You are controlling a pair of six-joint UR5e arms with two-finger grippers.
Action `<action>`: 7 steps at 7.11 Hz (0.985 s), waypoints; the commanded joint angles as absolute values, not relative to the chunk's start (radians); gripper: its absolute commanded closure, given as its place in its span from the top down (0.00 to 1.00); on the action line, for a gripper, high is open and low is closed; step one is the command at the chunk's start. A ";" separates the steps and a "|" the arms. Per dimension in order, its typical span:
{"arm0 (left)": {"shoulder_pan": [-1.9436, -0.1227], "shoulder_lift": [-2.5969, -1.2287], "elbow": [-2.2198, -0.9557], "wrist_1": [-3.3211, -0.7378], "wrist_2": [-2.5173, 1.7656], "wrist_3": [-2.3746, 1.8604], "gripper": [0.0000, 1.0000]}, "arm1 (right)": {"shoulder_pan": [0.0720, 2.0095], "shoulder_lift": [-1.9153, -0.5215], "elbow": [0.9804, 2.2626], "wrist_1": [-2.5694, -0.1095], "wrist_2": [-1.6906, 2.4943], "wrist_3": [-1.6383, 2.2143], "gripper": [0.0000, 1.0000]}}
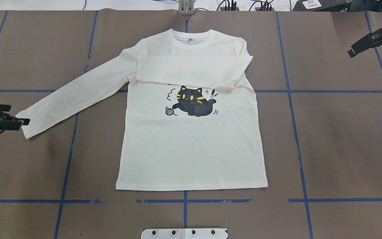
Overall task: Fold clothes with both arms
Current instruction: 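Release the sleeve and raise the right gripper away from the shirt, then grasp the cuff of the other sleeve with the left gripper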
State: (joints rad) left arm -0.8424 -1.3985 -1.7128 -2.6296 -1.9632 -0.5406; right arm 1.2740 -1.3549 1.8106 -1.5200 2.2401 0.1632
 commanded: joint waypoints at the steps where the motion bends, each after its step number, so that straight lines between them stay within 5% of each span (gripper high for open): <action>1: -0.758 -1.385 -1.701 -2.629 -1.882 -0.538 0.71 | 1.278 -1.385 1.819 -1.509 2.243 0.163 1.00; 7: -0.735 -1.365 -1.672 -2.622 -1.824 -0.535 0.65 | 1.278 -1.394 1.822 -1.509 2.240 0.166 1.00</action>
State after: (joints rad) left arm -0.7436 -1.3639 -1.6789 -2.6219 -1.8301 -0.5354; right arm 1.2786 -1.3922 1.8223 -1.5095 2.2408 0.1666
